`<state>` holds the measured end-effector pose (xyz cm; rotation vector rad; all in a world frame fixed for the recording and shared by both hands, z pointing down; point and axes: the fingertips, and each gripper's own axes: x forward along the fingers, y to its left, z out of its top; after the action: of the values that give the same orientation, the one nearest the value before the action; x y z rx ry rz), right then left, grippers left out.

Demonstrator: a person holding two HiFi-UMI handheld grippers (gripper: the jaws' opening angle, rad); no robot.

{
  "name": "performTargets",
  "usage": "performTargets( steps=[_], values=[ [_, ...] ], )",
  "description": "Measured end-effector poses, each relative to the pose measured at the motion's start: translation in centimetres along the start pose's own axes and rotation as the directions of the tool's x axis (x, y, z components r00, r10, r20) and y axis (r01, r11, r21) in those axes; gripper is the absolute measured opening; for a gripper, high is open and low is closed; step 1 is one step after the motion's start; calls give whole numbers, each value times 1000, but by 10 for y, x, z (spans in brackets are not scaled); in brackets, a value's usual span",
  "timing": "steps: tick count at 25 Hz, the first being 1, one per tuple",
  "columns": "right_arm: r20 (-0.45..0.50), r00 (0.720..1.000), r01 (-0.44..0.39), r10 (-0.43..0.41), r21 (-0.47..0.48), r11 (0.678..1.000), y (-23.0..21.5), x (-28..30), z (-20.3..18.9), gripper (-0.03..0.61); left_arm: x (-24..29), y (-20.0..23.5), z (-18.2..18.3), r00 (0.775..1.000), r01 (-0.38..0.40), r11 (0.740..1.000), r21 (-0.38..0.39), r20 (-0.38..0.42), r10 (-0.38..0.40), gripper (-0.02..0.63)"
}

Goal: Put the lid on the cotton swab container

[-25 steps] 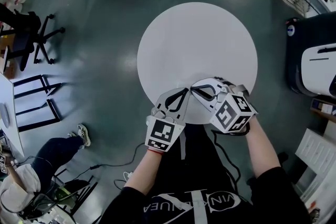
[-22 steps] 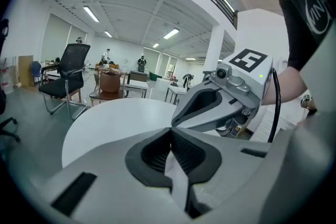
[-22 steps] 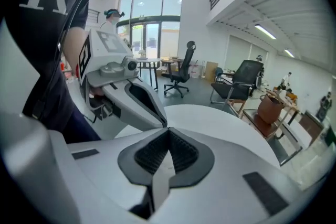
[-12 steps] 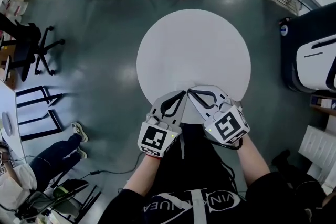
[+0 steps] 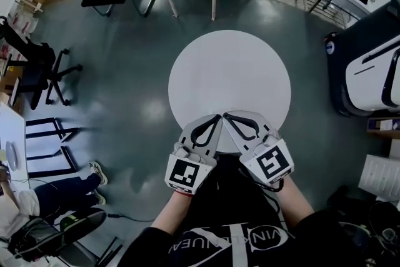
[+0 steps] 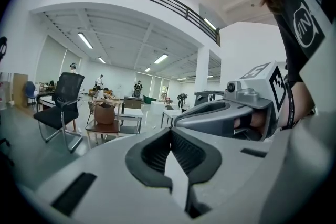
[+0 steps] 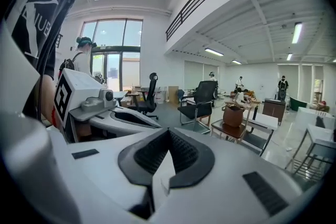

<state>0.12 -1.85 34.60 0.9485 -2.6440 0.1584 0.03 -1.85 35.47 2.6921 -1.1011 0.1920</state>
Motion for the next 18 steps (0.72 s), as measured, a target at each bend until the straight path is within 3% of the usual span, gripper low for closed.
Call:
performTargets(
  steps=[18],
  values=[
    [111,987,118,-113,-32,993,11,-38,68,3,-29,-19,73,988,41,992,120,142,-58,8]
  ],
)
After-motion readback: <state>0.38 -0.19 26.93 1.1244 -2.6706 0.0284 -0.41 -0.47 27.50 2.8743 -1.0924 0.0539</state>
